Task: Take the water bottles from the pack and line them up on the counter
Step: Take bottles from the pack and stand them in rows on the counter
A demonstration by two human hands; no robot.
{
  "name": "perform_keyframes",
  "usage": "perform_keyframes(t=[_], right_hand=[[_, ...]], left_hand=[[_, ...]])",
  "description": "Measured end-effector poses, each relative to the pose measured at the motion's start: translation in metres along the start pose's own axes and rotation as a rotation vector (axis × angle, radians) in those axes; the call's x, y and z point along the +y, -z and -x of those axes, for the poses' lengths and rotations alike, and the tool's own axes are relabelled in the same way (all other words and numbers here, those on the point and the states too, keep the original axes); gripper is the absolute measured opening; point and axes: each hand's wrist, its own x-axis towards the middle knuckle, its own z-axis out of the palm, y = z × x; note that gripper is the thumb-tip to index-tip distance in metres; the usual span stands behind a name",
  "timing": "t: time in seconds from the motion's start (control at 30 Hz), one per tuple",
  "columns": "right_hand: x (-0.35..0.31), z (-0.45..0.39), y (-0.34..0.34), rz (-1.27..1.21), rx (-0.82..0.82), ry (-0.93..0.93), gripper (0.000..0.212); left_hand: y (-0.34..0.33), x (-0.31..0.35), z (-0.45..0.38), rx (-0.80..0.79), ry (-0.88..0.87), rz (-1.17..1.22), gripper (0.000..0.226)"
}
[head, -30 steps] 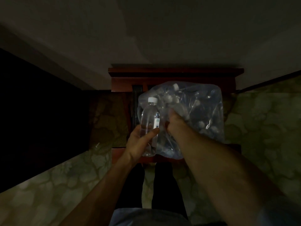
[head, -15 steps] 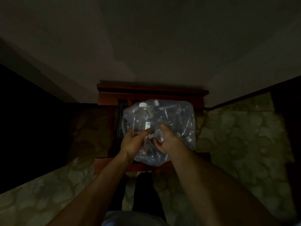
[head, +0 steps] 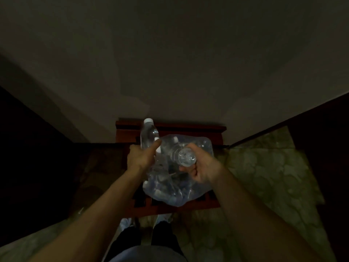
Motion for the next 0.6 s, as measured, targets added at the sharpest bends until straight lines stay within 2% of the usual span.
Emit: perform_keyframes(t=[0.17,0.27,0.37,0.47,0.57,0.6], right_hand=[[-0.032,0.053,-0.022,0.012,-0.076,0.18,0.035],[-0.05,0.084,-0.039,0.004,-0.252,0.32,0.038],[-0.059,0.112,-0.048,-0.009,-0.471,0.413,0.043],[-0.062,0.135,-0.051,0.012,-0.68,0.506,0.03],[-0.062,0.154,-0.063,0.028,-0.767,0.583,0.05],[-0.06,0.16,-0.069,0.043,-0.773,0.602,0.049]], left_hand=[[0.011,0.037,0.013,-0.025,-0.083,0.097,0.073],[0.016,0.059,0.027,-0.08,-0.169,0.161,0.074],[0.029,0.08,0.047,-0.072,-0.263,0.275,0.059],[0.051,0.098,0.066,-0.123,-0.393,0.445,0.049],[0.071,0.113,0.089,-0.169,-0.53,0.409,0.049],[0.076,0.116,0.096,-0.153,-0.559,0.381,0.053]])
